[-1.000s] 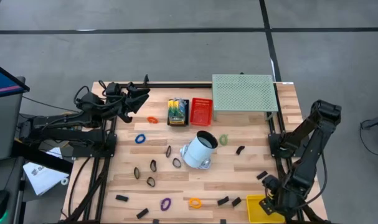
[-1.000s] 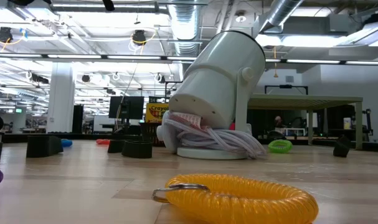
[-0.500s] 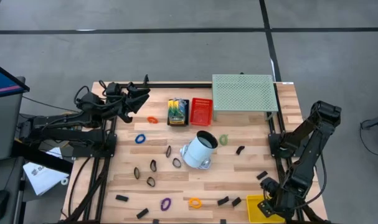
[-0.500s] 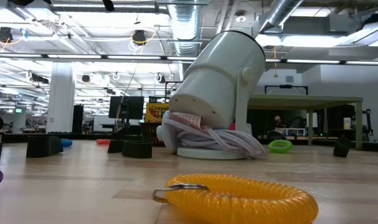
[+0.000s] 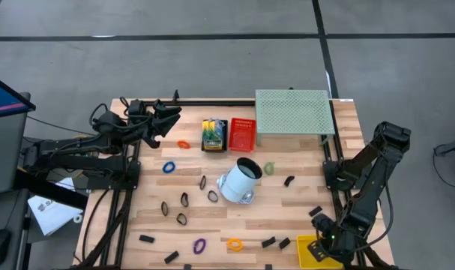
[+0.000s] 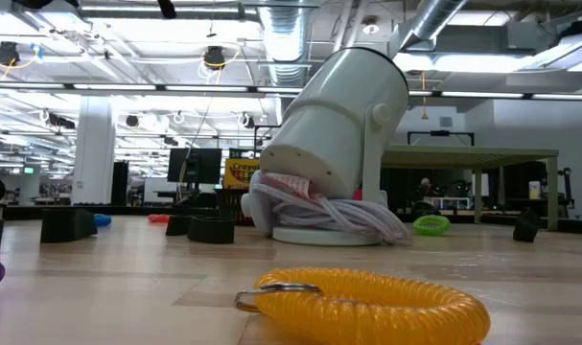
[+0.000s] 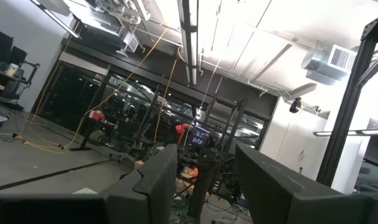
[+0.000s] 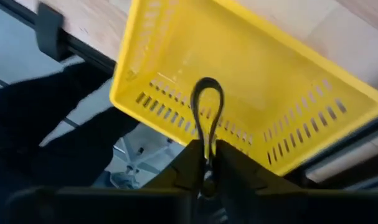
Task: Pick & Place Office Desk Supplies
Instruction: Put the black rubber band into the yellow bin
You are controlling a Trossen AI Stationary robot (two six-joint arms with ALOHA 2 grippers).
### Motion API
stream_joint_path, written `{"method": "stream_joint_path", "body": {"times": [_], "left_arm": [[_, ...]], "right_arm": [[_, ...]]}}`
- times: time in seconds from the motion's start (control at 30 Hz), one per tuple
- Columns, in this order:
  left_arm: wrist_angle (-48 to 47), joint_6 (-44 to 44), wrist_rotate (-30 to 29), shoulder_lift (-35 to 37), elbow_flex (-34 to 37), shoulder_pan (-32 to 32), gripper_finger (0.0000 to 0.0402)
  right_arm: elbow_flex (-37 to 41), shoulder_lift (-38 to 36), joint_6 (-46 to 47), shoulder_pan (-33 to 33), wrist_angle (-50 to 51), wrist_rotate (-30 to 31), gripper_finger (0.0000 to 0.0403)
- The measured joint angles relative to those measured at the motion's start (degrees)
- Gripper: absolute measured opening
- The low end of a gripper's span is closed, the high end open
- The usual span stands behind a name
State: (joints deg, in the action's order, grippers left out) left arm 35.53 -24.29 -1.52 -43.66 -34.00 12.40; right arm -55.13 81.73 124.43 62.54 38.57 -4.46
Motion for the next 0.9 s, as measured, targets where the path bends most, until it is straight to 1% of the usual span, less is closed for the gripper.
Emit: {"method": "stream_joint_path", "body": {"times": [0.13, 0.33, 0.43, 0.5, 0.63, 0.8, 0.9], "left_arm": [[0.0, 0.0, 0.0, 0.0, 0.0, 0.0, 0.0159], [0.0, 0.0, 0.0, 0.0, 0.0, 0.0, 0.0159], [0.0, 0.0, 0.0, 0.0, 0.0, 0.0, 0.0159], [0.0, 0.0, 0.0, 0.0, 0.0, 0.0, 0.0159], [0.0, 0.0, 0.0, 0.0, 0.0, 0.0, 0.0159], [0.0, -0.2, 0.0, 0.0, 0.0, 0.0, 0.0159], [0.0, -0.2, 0.0, 0.0, 0.0, 0.0, 0.0159]], "right_arm": [[0.0, 0.0, 0.1, -0.3, 0.0, 1.5, 0.0112], [0.0, 0.0, 0.1, -0.8, 0.0, 1.5, 0.0214], [0.1, 0.0, 0.1, -0.9, 0.3, 1.5, 0.0247], [0.1, 0.0, 0.1, -1.3, 1.1, 1.5, 0.0253], [0.1, 0.0, 0.3, -3.5, 3.1, 4.3, 0.0254], [0.1, 0.0, 0.2, -7.6, 7.4, 4.8, 0.0247], [0.1, 0.0, -2.1, -11.3, 11.3, 4.8, 0.0243]]}}
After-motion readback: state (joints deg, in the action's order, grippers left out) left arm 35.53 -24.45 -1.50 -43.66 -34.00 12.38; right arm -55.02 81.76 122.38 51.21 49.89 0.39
